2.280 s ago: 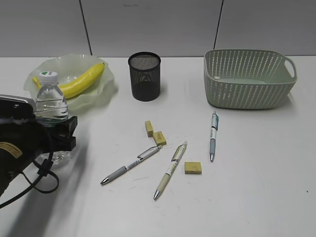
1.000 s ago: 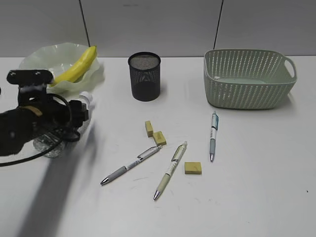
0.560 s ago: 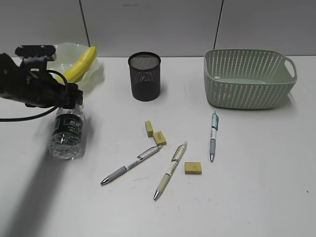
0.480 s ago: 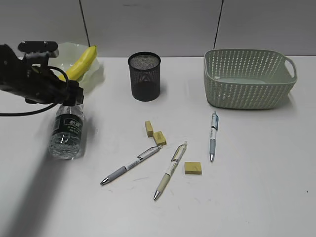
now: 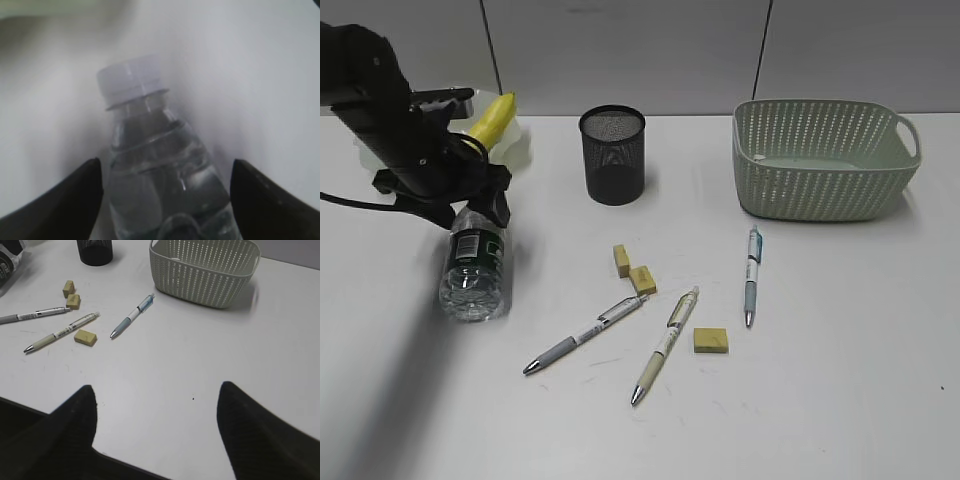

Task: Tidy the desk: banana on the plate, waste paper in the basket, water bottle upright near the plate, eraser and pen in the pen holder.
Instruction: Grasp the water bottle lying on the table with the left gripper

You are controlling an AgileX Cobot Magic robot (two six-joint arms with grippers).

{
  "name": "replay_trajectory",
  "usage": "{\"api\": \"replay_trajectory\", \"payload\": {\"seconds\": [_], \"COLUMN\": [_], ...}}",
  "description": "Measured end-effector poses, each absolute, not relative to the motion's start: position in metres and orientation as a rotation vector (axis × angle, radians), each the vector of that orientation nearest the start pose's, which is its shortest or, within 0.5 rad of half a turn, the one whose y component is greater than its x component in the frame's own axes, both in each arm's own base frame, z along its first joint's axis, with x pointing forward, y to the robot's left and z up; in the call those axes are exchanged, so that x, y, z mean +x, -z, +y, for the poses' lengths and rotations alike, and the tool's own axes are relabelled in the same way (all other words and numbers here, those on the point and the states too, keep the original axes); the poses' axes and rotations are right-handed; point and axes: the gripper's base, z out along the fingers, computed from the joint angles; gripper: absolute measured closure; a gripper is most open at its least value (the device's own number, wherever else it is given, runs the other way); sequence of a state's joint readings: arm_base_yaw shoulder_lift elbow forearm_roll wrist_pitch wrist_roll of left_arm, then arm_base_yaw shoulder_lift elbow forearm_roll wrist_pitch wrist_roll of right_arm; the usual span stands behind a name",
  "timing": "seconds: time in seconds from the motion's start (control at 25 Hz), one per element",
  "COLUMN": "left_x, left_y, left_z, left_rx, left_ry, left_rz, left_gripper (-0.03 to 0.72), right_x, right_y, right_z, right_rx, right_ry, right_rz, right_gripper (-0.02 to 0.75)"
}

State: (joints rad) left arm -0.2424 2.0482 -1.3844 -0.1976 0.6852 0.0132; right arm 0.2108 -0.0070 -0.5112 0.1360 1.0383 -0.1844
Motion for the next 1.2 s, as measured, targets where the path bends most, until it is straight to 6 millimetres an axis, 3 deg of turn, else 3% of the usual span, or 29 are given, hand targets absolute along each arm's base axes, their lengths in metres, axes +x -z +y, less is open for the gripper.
{"api": "replay_trajectory", "payload": {"seconds": [0.32,0.44,0.56,0.88,1.04,1.2], "left_x": [0.427,0.428,0.428,0.426,0.423,0.417], "left_y": [-0.135,-0.126,-0.129,-0.132,-0.159,-0.207], "left_z": [-0.118,-0.117,-0.115,-0.121,-0.130,-0.132], "left_rx": [0.055,0.038,0.029,0.074,0.110,0.120], "left_ry": [0.266,0.193,0.134,0.096,0.122,0.162], "left_rz": [2.954,3.062,3.084,3.092,3.019,2.895], "left_gripper": [0.099,0.111,0.185,0.192,0.201,0.207], "right_x": [-0.009,-0.009,-0.009,-0.009,-0.009,-0.009], "right_y": [-0.283,-0.283,-0.283,-0.283,-0.283,-0.283], "right_z": [0.009,0.009,0.009,0.009,0.009,0.009], "right_rx": [-0.399,-0.399,-0.399,-0.399,-0.399,-0.399], "right_ry": [-0.178,-0.178,-0.178,-0.178,-0.178,-0.178], "right_rz": [1.961,1.961,1.961,1.961,1.961,1.961], "right_gripper": [0.150,0.150,0.150,0.150,0.150,0.150]}}
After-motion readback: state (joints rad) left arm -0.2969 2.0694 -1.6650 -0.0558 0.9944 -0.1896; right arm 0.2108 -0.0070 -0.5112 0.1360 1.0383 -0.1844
